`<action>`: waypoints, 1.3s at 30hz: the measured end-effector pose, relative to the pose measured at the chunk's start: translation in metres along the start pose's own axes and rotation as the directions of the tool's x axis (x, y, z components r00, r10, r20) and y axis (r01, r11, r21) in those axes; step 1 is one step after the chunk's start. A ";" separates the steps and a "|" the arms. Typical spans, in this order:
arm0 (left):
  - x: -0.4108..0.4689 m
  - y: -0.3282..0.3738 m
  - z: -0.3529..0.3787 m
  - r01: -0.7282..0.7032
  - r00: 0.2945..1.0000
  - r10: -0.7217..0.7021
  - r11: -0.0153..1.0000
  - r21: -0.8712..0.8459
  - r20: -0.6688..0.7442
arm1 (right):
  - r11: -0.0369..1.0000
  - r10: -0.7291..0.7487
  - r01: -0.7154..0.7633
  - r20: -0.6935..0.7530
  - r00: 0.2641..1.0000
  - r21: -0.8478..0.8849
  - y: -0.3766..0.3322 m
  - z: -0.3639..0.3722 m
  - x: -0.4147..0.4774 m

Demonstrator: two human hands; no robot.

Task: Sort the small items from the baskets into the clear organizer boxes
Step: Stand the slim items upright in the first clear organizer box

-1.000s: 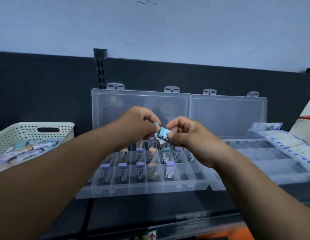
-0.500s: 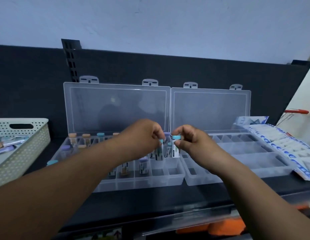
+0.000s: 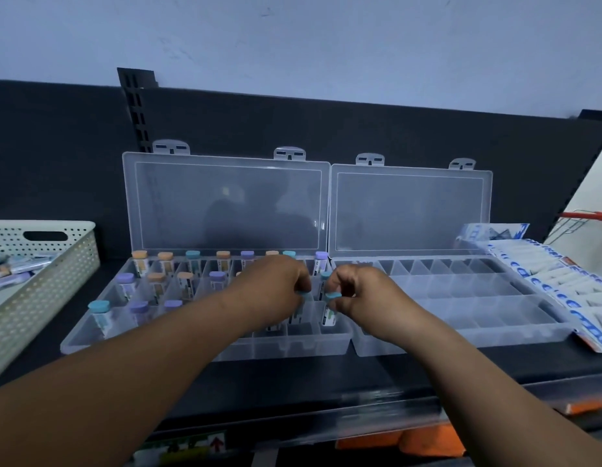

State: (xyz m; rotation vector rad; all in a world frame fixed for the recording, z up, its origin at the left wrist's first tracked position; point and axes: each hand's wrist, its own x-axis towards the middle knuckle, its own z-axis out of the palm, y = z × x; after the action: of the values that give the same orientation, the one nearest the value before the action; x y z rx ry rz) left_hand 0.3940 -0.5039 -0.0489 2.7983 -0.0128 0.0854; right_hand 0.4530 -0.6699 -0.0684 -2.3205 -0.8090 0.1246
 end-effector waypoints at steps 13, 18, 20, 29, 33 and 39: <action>0.000 -0.007 0.010 -0.031 0.999 0.030 0.999 0.021 0.024 | 0.993 -0.004 0.008 0.033 0.999 -0.120 -0.002 0.003 0.003; -0.001 -0.007 0.010 -0.026 0.999 0.026 1.000 0.005 0.032 | 0.991 -0.002 0.006 0.031 1.000 -0.132 -0.003 0.002 0.000; -0.003 -0.007 0.008 -0.027 0.999 0.027 1.000 -0.009 0.030 | 0.990 -0.002 0.005 0.023 1.000 -0.140 -0.004 0.001 -0.001; -0.015 -0.019 -0.019 -0.039 0.988 0.037 0.999 -0.010 -0.147 | 0.963 -0.123 0.111 -0.034 0.992 -0.244 -0.041 -0.006 -0.001; -0.028 -0.042 -0.043 -0.020 0.974 0.053 0.989 0.149 -0.221 | 0.892 -0.203 0.185 0.000 0.979 -0.412 -0.066 -0.003 0.009; -0.069 -0.095 -0.090 0.130 0.936 -0.026 0.953 0.274 -0.351 | 0.807 -0.306 0.312 0.097 0.947 -0.501 -0.121 0.019 0.029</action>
State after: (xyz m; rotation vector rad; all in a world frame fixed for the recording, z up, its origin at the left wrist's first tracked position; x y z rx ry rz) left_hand 0.3218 -0.3841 -0.0003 3.0313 0.2144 0.6038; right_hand 0.4084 -0.5717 -0.0041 -2.6271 -1.3501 -0.2542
